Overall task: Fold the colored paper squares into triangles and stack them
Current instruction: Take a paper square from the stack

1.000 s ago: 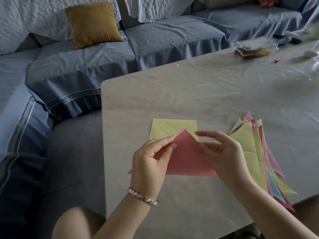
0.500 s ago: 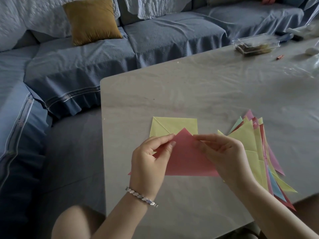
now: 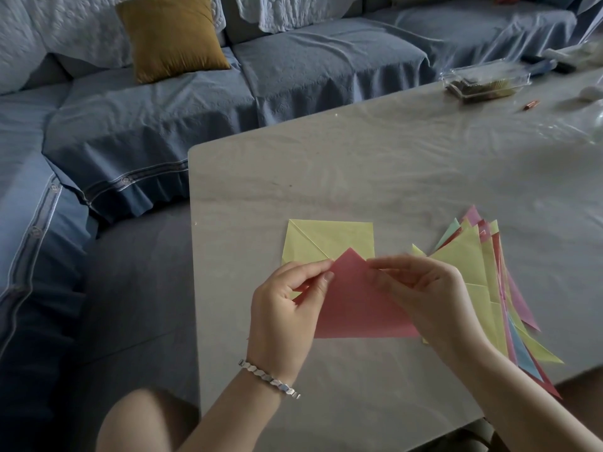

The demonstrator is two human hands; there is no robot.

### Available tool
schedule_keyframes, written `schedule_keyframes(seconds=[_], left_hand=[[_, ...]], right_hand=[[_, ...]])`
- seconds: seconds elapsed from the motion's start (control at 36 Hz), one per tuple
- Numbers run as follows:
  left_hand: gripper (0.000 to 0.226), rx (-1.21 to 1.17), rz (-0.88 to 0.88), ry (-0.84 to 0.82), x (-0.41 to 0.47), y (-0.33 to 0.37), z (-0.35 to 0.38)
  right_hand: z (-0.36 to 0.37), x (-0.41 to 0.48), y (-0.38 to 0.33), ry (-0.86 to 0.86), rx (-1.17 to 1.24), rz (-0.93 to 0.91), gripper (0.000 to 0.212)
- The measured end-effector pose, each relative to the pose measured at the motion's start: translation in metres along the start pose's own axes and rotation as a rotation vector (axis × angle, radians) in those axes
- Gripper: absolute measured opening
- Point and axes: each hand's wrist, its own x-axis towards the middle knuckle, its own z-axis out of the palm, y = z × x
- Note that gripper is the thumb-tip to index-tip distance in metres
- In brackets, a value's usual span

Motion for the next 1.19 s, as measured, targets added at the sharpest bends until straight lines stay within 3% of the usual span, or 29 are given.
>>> schedule_keyframes(seconds=[0.28,0.39,0.44,0.5,0.53,0.58,0.64,0.72,0.78,0.89,1.06,1.19], left_hand=[[0.011,0.098,-0.01,-0.032,0.001,-0.004,-0.001],[0.039,0.152,-0.062,-0.19,0.004,-0.005,-0.007],[0.031,0.188,-0.047,-0.299,0.004,-0.005,-0.01],[0.009,0.247,0.018,-0.398,0.004,-0.008,-0.012],[0.018,0.278,0.043,-0.429,0.003,-0.01,-0.013],[0.025,0.282,0.039,-0.446,0.001,-0.014,-0.014],[0.018,0.252,-0.016,-0.429,-0.001,-0.012,-0.014],[0.011,0.121,-0.203,-0.328,-0.001,-0.012,-0.011],[0.015,-0.007,-0.374,-0.216,0.002,-0.017,-0.008],[0.02,-0.085,-0.622,-0.087,0.008,-0.042,0.0],[0.024,0.182,-0.604,-0.083,0.007,-0.079,0.009],[0.024,0.262,-0.592,-0.117,0.002,-0.088,0.009]], right_hand=[[-0.005,0.003,0.008,-0.052,-0.126,-0.011,0.035],[-0.011,0.003,0.006,-0.193,-0.328,-0.047,0.031],[-0.013,0.004,0.004,-0.296,-0.433,-0.064,0.028],[-0.015,0.006,0.001,-0.388,-0.506,-0.083,0.024],[-0.016,0.007,0.001,-0.422,-0.54,-0.101,0.022],[-0.017,0.011,0.002,-0.465,-0.614,-0.165,0.018],[-0.016,0.015,0.003,-0.466,-0.737,-0.298,0.01],[-0.01,0.021,0.014,-0.315,-0.884,-0.61,0.017],[-0.004,0.022,0.021,-0.194,-0.89,-0.677,0.021],[0.013,0.012,0.039,-0.283,-0.864,-0.592,0.031],[0.017,-0.006,0.088,-0.607,-1.044,-0.298,0.04],[0.003,-0.011,0.102,-0.504,-1.237,-0.222,0.042]])
